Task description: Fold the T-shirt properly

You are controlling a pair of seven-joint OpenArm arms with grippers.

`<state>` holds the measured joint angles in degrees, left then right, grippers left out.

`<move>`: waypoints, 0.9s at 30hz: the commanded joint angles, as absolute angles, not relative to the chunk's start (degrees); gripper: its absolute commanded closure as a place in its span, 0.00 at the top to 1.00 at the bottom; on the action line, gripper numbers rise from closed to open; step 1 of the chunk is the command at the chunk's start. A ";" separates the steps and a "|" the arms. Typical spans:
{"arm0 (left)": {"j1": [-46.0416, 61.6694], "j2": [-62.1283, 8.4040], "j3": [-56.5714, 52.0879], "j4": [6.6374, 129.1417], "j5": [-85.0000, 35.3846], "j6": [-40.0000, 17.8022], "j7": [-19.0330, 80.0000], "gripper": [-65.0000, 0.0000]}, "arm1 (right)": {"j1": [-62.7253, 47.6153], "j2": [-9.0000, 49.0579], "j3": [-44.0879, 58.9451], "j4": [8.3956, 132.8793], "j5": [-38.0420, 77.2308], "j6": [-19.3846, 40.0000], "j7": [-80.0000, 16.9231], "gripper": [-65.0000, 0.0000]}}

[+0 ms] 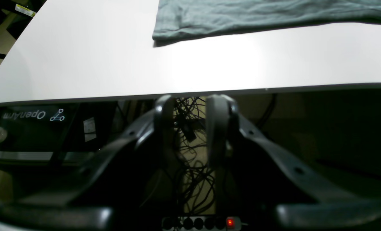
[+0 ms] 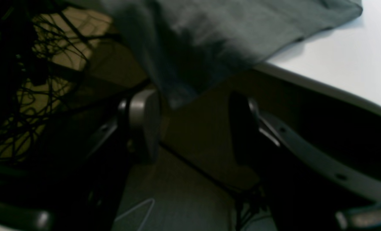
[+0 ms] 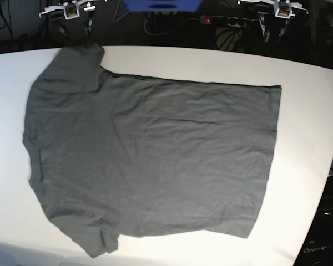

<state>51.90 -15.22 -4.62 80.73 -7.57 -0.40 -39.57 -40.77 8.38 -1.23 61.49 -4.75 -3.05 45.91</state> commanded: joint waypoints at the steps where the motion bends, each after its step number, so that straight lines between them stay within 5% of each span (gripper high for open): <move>1: 53.05 -15.52 -4.88 81.27 -7.78 -0.22 -41.36 0.27 | -40.84 8.75 -1.01 62.02 -4.35 -3.38 46.46 0.53; 21: 50.68 -15.52 -4.62 81.19 -7.78 -0.22 -41.27 0.27 | -38.90 8.57 -0.92 61.76 -4.35 -3.56 44.09 0.53; 27: 50.07 -15.52 -4.88 81.63 -7.78 -0.22 -36.00 0.27 | -39.08 8.57 -1.27 61.49 -4.44 -8.40 44.18 0.53</move>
<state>49.60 -15.20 -4.51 80.77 -7.57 -0.40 -34.57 -38.17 8.34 -1.26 61.14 -4.71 -7.84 42.54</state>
